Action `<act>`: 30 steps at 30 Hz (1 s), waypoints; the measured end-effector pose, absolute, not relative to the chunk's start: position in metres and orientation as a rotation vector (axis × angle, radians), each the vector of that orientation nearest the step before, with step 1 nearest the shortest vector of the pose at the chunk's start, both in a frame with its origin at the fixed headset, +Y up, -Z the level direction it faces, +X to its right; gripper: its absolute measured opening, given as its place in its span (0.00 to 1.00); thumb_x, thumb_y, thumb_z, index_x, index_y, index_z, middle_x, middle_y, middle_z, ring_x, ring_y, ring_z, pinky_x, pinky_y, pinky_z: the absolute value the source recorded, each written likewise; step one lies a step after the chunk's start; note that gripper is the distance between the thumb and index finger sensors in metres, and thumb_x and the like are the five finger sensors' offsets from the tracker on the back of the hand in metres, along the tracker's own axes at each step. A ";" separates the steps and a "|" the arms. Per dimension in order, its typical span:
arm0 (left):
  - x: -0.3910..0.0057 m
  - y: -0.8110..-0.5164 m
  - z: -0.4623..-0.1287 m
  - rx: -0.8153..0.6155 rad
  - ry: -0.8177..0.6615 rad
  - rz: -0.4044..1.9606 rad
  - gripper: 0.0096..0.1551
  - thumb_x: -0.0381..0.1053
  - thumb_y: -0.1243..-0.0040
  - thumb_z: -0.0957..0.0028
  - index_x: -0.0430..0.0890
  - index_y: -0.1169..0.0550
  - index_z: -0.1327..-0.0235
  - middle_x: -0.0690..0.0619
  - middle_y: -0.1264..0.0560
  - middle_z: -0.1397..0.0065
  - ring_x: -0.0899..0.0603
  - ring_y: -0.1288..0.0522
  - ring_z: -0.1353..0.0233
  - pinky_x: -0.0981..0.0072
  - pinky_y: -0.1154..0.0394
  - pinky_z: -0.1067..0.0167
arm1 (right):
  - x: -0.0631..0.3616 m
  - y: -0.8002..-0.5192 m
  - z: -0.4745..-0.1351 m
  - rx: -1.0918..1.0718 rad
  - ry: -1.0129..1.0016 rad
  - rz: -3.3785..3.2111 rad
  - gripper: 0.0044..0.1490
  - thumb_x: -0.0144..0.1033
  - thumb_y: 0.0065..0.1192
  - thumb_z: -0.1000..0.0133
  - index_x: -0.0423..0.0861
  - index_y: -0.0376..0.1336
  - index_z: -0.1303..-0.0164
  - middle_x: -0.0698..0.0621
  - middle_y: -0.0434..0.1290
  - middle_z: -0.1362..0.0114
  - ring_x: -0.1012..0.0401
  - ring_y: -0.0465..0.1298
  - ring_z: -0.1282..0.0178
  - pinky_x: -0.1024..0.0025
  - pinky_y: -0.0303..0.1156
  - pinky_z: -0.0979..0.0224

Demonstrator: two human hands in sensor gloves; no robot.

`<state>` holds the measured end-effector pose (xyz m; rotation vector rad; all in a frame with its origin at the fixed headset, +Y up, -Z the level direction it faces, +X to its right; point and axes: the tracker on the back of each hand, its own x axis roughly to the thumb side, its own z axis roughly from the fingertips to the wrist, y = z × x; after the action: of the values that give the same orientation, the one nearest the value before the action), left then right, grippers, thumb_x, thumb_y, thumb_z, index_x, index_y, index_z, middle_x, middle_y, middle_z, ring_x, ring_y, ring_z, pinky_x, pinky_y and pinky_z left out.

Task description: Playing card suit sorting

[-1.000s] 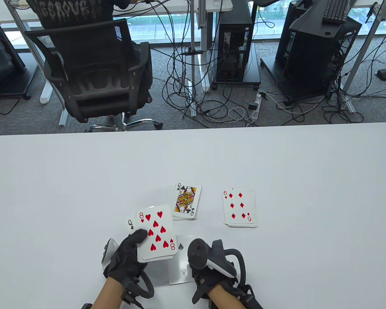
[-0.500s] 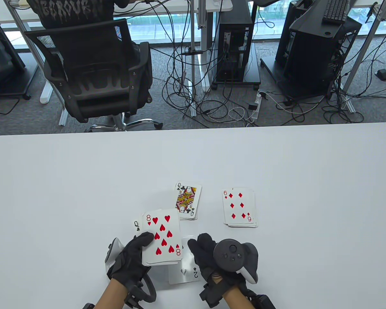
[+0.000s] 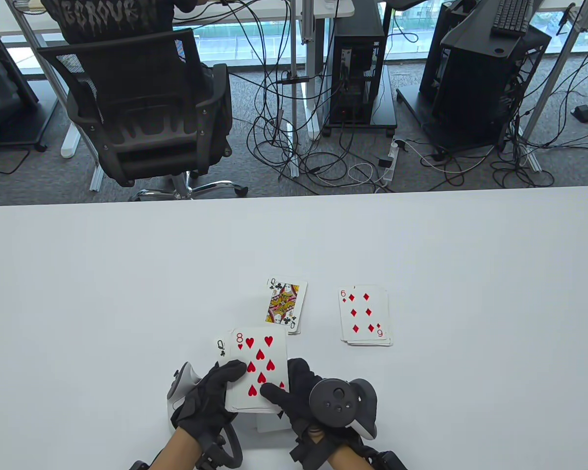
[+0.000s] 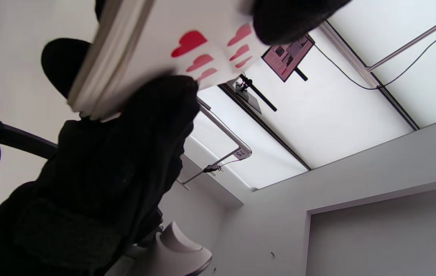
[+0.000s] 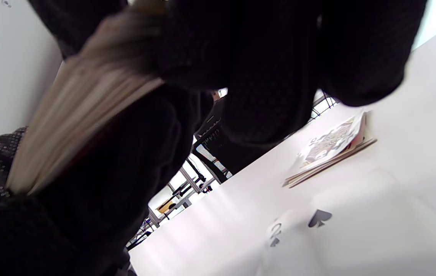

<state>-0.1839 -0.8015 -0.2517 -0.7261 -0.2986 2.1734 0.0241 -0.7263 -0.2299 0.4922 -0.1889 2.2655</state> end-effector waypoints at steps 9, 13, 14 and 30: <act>-0.181 -0.801 -0.252 -0.749 -0.343 2.191 0.34 0.58 0.48 0.33 0.56 0.49 0.21 0.54 0.41 0.19 0.44 0.32 0.23 0.56 0.30 0.29 | 0.034 -0.728 -0.232 0.405 -0.208 2.091 0.26 0.33 0.55 0.41 0.22 0.65 0.55 0.51 0.79 0.70 0.54 0.83 0.70 0.53 0.80 0.56; -0.181 -0.800 -0.252 -0.741 -0.348 2.236 0.34 0.58 0.48 0.33 0.56 0.48 0.21 0.54 0.41 0.19 0.45 0.32 0.23 0.56 0.30 0.29 | 0.038 -0.729 -0.234 0.369 -0.212 2.032 0.25 0.31 0.53 0.40 0.22 0.65 0.53 0.51 0.79 0.69 0.54 0.83 0.70 0.53 0.81 0.56; -0.181 -0.800 -0.252 -0.741 -0.346 2.245 0.33 0.58 0.48 0.33 0.56 0.48 0.21 0.54 0.40 0.19 0.45 0.32 0.23 0.56 0.29 0.29 | 0.040 -0.729 -0.235 0.355 -0.215 2.022 0.25 0.31 0.52 0.40 0.23 0.65 0.53 0.50 0.79 0.69 0.54 0.83 0.69 0.53 0.81 0.56; -0.205 -0.795 -0.261 -0.579 -0.280 2.362 0.33 0.58 0.49 0.33 0.57 0.49 0.21 0.55 0.41 0.19 0.46 0.31 0.23 0.57 0.29 0.29 | 0.131 -0.716 -0.251 0.024 -0.442 1.909 0.25 0.31 0.52 0.40 0.22 0.65 0.53 0.50 0.79 0.69 0.55 0.83 0.71 0.53 0.80 0.57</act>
<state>-0.2054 -0.7952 -0.2608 -0.5791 -0.2802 2.3620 0.1309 -0.7162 -0.2507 0.0237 -0.4424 1.9091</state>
